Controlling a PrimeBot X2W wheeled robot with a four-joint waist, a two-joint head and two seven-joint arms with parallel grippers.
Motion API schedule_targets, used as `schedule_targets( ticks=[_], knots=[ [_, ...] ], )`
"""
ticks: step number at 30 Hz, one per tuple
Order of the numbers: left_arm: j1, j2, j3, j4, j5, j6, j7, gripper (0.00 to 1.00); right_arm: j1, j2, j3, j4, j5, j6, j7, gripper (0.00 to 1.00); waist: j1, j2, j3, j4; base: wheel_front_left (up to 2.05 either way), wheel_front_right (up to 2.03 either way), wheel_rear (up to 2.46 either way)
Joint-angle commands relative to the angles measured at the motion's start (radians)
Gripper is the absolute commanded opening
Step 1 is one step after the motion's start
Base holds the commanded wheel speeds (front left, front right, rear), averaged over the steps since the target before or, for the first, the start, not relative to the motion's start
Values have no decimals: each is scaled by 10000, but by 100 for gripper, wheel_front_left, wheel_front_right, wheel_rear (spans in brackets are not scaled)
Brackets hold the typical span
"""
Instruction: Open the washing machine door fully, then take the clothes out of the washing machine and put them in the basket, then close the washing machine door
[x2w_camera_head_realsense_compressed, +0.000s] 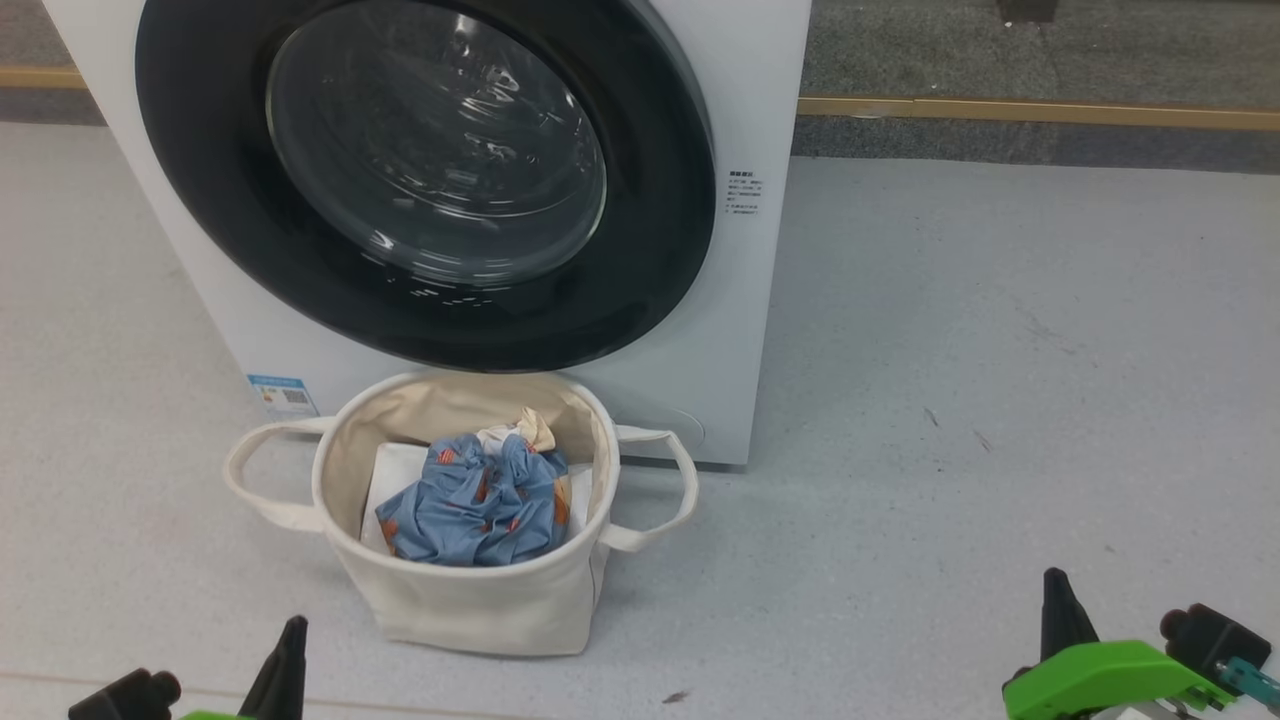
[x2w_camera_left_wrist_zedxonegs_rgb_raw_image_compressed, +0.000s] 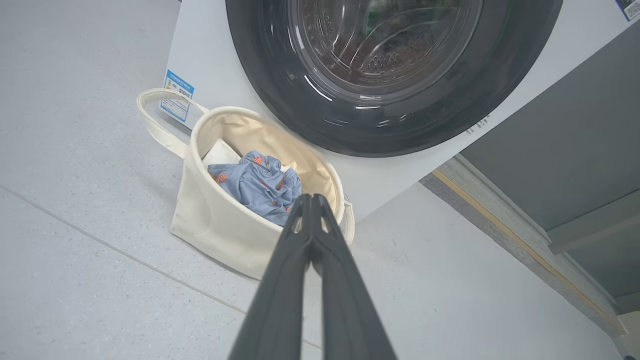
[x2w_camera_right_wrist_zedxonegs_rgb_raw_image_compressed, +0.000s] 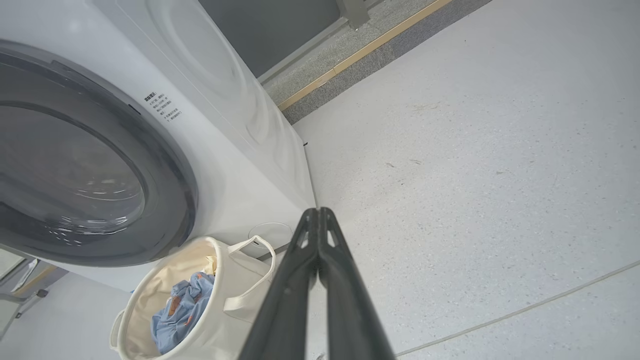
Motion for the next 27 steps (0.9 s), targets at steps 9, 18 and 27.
schedule_targets(
  ticks=[9,18,27],
  knots=[
    [-393,-155,587,-584,-917,8,322,0,-475,-63,-66,-553,1300,-5,350,0,-1,-1,65,50,0,0,0],
    [-372,-375,839,-785,-1578,9,553,0,-469,-66,-131,-698,2244,-6,587,0,-1,-1,118,91,0,0,0],
    [-348,-622,1123,-1012,-2321,10,813,0,-461,-68,-204,-862,3305,-7,852,0,-1,-1,177,136,0,0,0]
  ],
)
